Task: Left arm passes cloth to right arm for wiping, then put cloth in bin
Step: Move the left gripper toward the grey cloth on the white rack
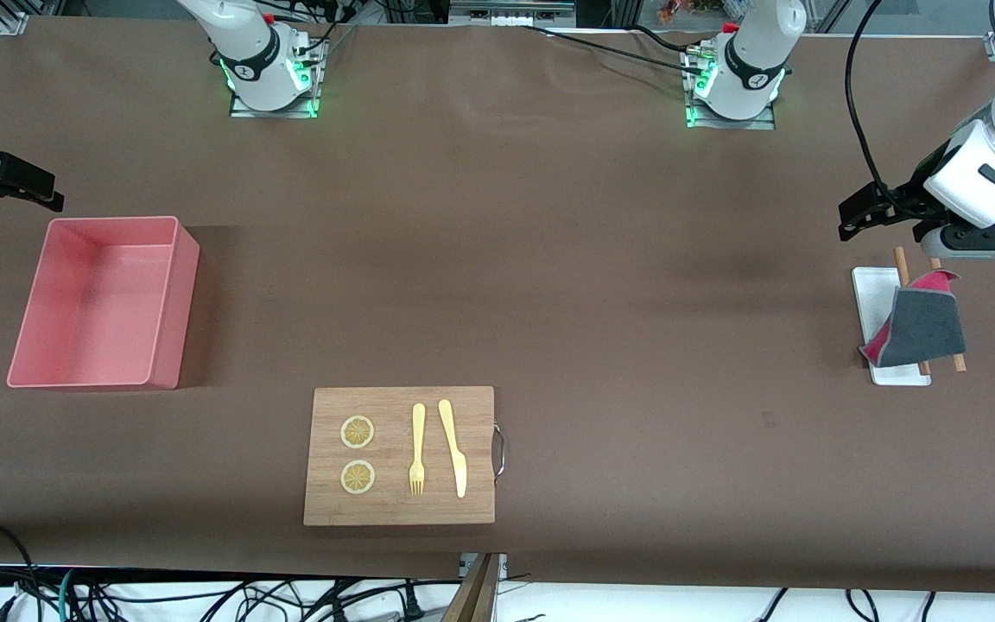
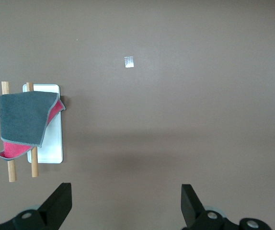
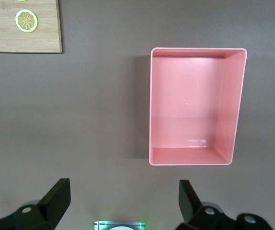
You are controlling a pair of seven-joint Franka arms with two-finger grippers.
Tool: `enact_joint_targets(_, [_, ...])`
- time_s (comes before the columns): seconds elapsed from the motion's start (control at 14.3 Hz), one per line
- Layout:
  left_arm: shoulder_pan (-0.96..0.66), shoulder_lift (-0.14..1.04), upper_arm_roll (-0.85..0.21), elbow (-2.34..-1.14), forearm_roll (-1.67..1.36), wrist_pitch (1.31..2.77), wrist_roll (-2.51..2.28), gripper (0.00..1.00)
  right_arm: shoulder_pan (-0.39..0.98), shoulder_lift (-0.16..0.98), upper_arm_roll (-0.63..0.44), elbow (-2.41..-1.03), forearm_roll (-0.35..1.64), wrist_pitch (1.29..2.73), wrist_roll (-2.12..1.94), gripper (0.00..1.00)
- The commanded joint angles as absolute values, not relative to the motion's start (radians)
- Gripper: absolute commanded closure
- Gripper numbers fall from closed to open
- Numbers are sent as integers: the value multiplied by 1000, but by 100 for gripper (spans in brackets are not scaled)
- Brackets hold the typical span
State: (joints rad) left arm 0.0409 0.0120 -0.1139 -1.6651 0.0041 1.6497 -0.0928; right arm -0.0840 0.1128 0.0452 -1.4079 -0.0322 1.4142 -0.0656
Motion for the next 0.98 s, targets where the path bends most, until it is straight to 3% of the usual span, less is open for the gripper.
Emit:
enact_joint_targets(0.0, [34,23,-106,-1635,-5,1628,-83,0,-87,114,43,-1401,-23,1413,-87,0])
enact_joint_targets(0.91, [32,37,-106,-1634,0,1626,-77,0,-87,114,43,-1399,-21,1414,-83,0])
